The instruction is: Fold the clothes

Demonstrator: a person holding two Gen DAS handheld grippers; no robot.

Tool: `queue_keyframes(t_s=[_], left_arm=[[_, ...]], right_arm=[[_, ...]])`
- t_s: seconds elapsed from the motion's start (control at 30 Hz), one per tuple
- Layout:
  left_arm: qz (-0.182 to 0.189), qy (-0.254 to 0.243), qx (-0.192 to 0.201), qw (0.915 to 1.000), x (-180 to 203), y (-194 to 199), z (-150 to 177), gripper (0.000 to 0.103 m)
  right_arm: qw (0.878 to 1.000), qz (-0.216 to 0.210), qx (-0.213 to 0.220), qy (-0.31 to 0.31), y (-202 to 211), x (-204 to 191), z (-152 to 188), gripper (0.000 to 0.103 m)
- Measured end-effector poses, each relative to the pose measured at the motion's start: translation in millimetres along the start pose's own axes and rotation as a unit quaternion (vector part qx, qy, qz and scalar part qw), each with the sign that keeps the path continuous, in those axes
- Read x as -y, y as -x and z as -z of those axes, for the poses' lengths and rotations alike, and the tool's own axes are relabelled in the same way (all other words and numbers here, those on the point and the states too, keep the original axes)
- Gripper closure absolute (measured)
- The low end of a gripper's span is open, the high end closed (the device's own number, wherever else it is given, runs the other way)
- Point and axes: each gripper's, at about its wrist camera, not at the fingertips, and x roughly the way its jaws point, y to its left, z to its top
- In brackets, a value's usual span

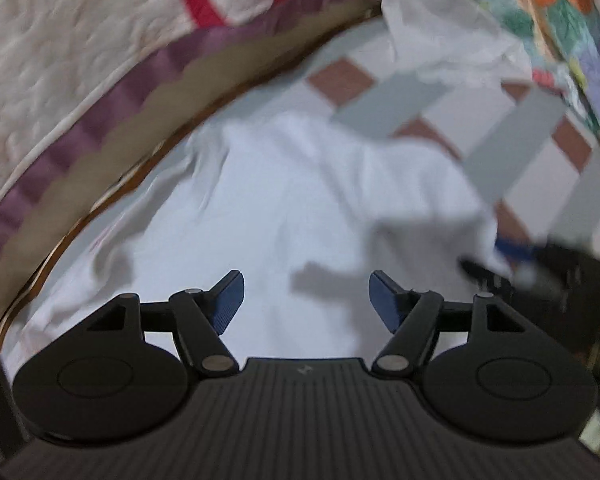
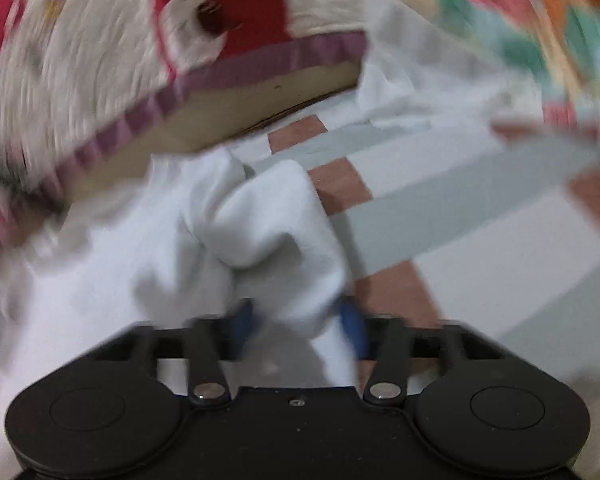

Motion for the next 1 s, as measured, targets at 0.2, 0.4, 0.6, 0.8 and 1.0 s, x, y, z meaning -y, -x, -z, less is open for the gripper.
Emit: queue_keyframes(t_s=[0.2,0.4,0.6,0.8,1.0], left_arm=[[0.039,0.043,0.115,0.9917,6.3,-12.5,4.2,0.034],[0.045,0.04,0.177,0.9824,27.2,-27.1,51.1,0.034],[0.038,-0.101,0.198,0.9742,83.5,-41.1,69.0,0.033],[0.058,-0.131,0.197,0.9699,119.0,-62.0,51.9,0.033],[0.267,-0.058,0.169,0.9468,125.4,-70.4,66.2,0.033]], right_arm=[[0.988,0.099,0.122,-0.006,48.5,36.3,-29.7,0.099],[0.976,0.135,0.168,-0.027,77.0,58.0,-40.9,0.099],[0.973,0.141,0.18,-0.017,78.1,60.0,-44.0,0.099],[0.974,0.136,0.143,-0.109,67.0,96.2,-35.3,0.094],[0.941,0.077,0.104,-0.311,82.8,163.5,-15.1,0.091]])
